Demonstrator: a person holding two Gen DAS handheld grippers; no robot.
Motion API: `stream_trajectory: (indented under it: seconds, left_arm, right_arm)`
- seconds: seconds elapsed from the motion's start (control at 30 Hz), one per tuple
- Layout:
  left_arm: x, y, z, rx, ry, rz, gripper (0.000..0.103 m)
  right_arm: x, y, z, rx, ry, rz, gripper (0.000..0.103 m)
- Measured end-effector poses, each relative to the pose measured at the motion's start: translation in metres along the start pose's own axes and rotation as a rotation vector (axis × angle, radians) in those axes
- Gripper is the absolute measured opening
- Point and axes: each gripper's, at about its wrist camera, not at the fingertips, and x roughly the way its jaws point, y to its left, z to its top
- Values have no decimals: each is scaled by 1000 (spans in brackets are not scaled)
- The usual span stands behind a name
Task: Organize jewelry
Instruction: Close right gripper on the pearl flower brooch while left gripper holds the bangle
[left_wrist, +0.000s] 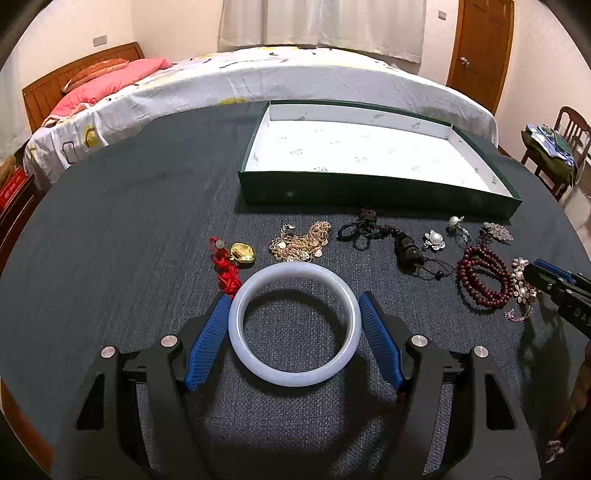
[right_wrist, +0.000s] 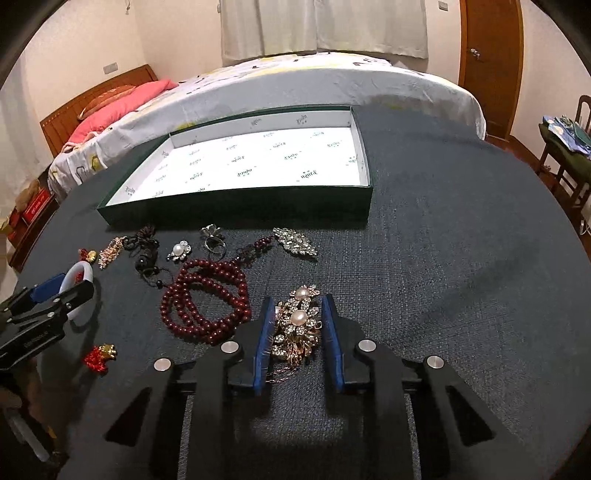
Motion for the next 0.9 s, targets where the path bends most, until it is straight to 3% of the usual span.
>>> stream_trajectory:
  seconds: [0.03,0.4,0.5,0.57,0.67,0.9]
  left_arm:
    - [0,0,0,0,0,1,69]
    - [0,0,0,0,-1,-1,69]
    - [0,0,-1,2,0,-1,69]
    - [0,0,-1,2,-1,-1,69]
    - [0,-1,-2,4,-1,-1,69]
    - [1,-1,-3,-1,6,-4,69]
  right_arm:
    - [-2,0,1,2,-8,7,16]
    - [0,-6,0,57,7,34,17]
    - [7,-12,-3,93,35,41,26]
    - [10,-13,-4,105,51,54,41]
    - [11,-7,-6,79,53,54,52]
    - [12,9,-11,-48,50,-15,56]
